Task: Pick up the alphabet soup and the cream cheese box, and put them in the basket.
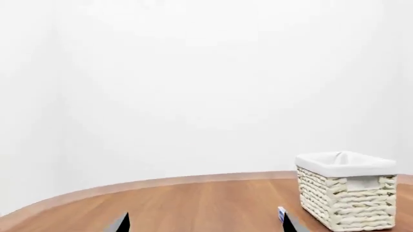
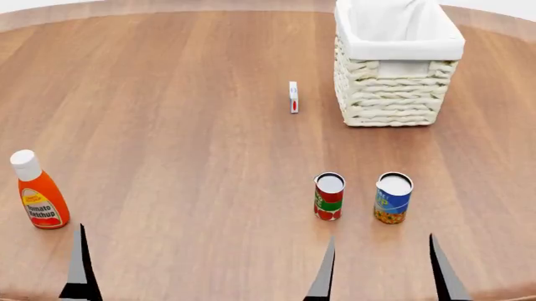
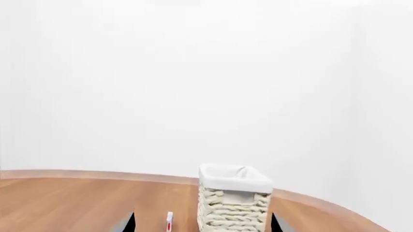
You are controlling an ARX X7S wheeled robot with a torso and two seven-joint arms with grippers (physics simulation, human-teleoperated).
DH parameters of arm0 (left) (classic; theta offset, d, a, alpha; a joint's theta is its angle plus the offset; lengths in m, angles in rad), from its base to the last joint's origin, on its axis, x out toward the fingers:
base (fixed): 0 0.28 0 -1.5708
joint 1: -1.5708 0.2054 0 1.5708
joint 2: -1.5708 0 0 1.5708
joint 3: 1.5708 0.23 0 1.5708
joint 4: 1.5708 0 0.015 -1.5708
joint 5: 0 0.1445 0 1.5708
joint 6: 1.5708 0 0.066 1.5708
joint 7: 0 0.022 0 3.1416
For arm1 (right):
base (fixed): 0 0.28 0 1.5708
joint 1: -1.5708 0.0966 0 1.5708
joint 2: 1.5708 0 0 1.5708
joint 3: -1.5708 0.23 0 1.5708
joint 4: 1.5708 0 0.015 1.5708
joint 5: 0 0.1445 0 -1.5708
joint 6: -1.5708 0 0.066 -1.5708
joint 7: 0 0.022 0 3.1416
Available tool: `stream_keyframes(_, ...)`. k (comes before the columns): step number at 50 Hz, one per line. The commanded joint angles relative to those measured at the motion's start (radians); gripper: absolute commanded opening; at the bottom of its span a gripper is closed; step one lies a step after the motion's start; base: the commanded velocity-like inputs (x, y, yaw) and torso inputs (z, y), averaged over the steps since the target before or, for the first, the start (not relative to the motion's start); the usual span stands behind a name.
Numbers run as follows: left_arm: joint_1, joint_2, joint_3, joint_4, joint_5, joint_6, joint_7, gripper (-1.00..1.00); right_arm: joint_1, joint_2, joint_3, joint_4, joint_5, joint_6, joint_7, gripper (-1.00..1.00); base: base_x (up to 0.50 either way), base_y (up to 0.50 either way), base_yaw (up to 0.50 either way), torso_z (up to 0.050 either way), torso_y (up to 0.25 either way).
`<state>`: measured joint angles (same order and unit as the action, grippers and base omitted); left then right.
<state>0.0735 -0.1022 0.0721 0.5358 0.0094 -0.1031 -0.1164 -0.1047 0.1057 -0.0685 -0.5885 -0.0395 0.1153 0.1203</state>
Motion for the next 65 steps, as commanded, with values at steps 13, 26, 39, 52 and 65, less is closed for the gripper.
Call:
stream_keyframes(13, 0.029, -0.046, 0.021, 0.403, 0.025, -0.075, -0.037, 1.0, -0.078, 0.052, -0.009, -0.306, -0.018, -0.055, 0.033, 1.0, 0.0, 0.0, 0.0, 0.0, 0.0)
stream_keyframes(26, 0.029, -0.062, 0.03, 0.363, 0.023, -0.047, -0.05, 1.0, -0.06, 0.063, -0.023, -0.297, -0.025, -0.04, 0.044, 1.0, 0.0, 0.0, 0.0, 0.0, 0.0)
stream_keyframes(39, 0.031, -0.075, 0.045, 0.334, 0.025, -0.042, -0.061, 1.0, -0.045, 0.076, -0.037, -0.31, -0.012, 0.01, 0.044, 1.0, 0.04, 0.0, 0.0, 0.0, 0.0)
stream_keyframes(52, 0.034, -0.086, 0.051, 0.335, 0.023, -0.04, -0.073, 1.0, -0.06, 0.088, -0.042, -0.295, -0.008, -0.02, 0.058, 1.0, 0.1, 0.0, 0.0, 0.0, 0.0)
stream_keyframes(65, 0.033, -0.095, 0.057, 0.332, 0.023, -0.041, -0.086, 1.0, -0.057, 0.097, -0.05, -0.289, -0.003, -0.016, 0.066, 1.0, 0.1, 0.0, 0.0, 0.0, 0.0)
